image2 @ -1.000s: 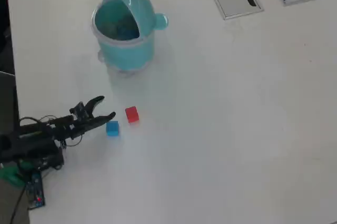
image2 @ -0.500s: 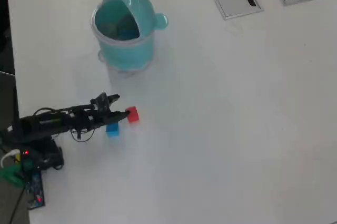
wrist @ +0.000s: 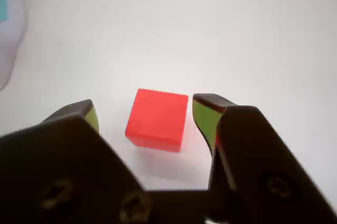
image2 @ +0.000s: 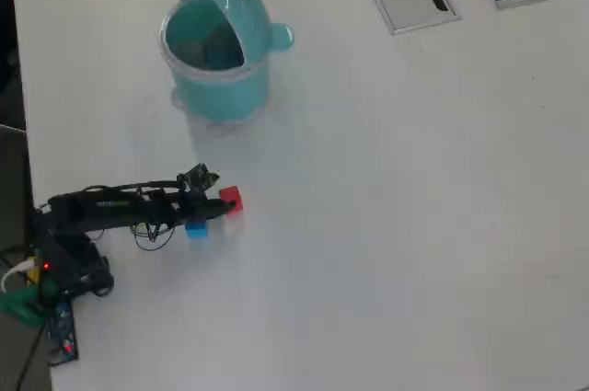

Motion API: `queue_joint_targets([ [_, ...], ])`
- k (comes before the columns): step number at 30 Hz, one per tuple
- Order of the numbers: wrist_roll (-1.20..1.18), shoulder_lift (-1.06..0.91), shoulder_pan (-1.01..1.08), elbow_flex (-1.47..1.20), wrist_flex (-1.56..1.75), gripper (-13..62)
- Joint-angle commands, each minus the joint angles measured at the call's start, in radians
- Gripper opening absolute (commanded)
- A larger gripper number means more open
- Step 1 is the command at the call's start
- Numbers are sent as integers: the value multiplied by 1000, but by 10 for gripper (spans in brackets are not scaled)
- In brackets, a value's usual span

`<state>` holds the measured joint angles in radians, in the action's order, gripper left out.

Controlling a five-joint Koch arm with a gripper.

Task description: Grasp RGB lego blocks and put them in the bin one by one.

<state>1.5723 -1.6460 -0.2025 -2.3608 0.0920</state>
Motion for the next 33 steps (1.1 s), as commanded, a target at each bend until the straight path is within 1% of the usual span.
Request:
queue_joint_targets([
  [1, 18, 8, 0, 81, 2, 331],
  [14, 29, 187, 2, 132, 31, 330],
  [17, 29, 229, 0, 120, 107, 296],
  [21, 21, 261, 2, 98, 186, 211],
  [23, 14, 268, 2, 92, 204, 184],
  [26, -21, 267, 2, 84, 236, 122],
  [28, -52, 258, -3, 84, 256, 100],
  [33, -109, 189, -29, 84, 272, 100],
])
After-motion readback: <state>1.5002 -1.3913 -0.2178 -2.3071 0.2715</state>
